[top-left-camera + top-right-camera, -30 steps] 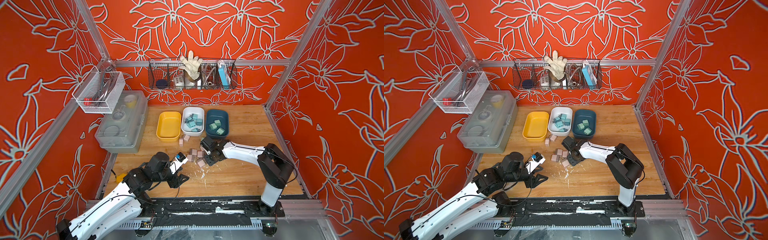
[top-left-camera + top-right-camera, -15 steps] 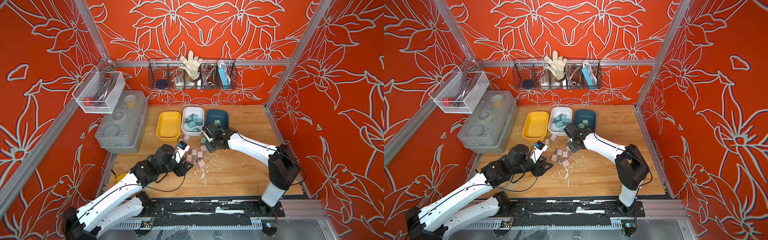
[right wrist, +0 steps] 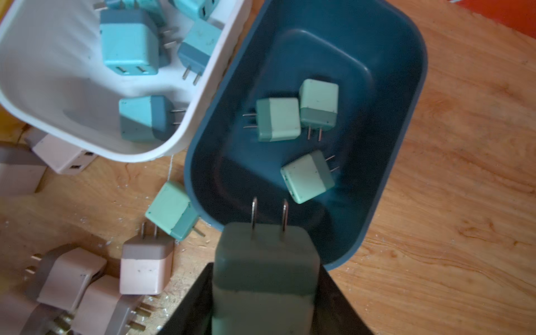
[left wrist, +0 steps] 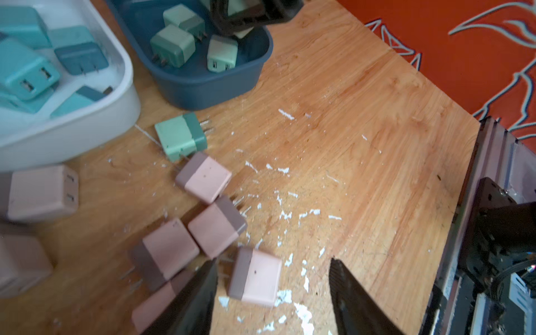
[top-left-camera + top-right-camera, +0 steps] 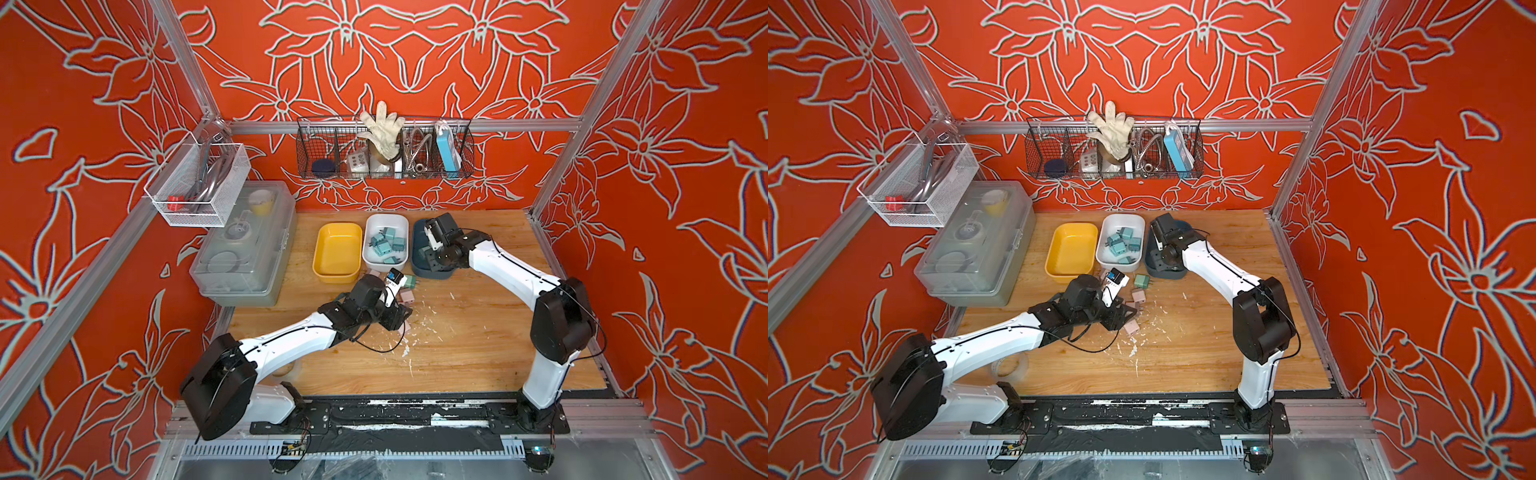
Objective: Place the plugs by color into the storage box
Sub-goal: Place the plug in the storage box.
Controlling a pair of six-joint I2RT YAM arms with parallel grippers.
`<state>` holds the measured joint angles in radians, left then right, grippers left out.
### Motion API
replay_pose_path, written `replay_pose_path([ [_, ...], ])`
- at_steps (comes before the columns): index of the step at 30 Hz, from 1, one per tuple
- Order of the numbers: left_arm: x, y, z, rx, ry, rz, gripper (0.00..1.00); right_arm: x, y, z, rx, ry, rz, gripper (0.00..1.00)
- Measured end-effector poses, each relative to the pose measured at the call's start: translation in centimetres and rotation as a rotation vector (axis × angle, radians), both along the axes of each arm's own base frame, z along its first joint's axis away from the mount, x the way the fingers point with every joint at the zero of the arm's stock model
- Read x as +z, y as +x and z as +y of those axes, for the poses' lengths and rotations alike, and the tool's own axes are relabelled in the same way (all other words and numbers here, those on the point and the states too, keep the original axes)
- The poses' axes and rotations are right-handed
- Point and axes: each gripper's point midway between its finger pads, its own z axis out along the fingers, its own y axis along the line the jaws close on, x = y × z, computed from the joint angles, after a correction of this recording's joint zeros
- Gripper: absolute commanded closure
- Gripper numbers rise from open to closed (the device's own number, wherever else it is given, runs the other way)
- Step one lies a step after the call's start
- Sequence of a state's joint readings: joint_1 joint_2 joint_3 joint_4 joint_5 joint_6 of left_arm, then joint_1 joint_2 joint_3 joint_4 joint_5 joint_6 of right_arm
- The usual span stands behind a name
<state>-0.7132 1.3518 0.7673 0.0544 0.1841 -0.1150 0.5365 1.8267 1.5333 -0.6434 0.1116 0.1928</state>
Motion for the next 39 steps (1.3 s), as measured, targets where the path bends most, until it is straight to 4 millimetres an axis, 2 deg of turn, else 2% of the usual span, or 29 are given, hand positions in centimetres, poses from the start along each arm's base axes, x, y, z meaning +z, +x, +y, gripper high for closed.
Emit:
replay_pose_path([
  [4,0.5,1.5,-1.9,-0.027,-0.025,-0.020,0.38,-0.3,1.5,-0.9,-0.021,-0.003,0.005,0.64],
  [13,-1.3,3.3,-4.3,-0.063,-0.009,0.024,0.39,-1.4,4.7,-2.5,-0.053,-0.002,0.025,0.64],
  [20,0.3,4.9,-5.1,-0.074,-0.017,-0.034,0.39,-1.6,6.8,-3.9,-0.080,0.007,0.027,0.64],
  [24,0.3,6.7,-5.2,-0.058,-0.017,-0.047,0.41,-2.1,7.8,-4.5,-0.092,0.013,0.034,0.64],
  [30,-1.1,8.6,-4.6,-0.023,-0.010,-0.021,0.41,-3.9,10.0,-5.2,-0.115,0.015,0.047,0.61],
  [35,-1.7,9.1,-4.2,-0.003,-0.020,0.008,0.43,-5.8,12.3,-5.0,-0.122,0.024,0.052,0.60],
  [39,-1.7,9.5,-3.7,0.022,-0.035,0.023,0.45,-6.5,13.2,-3.7,-0.107,0.081,0.057,0.55],
])
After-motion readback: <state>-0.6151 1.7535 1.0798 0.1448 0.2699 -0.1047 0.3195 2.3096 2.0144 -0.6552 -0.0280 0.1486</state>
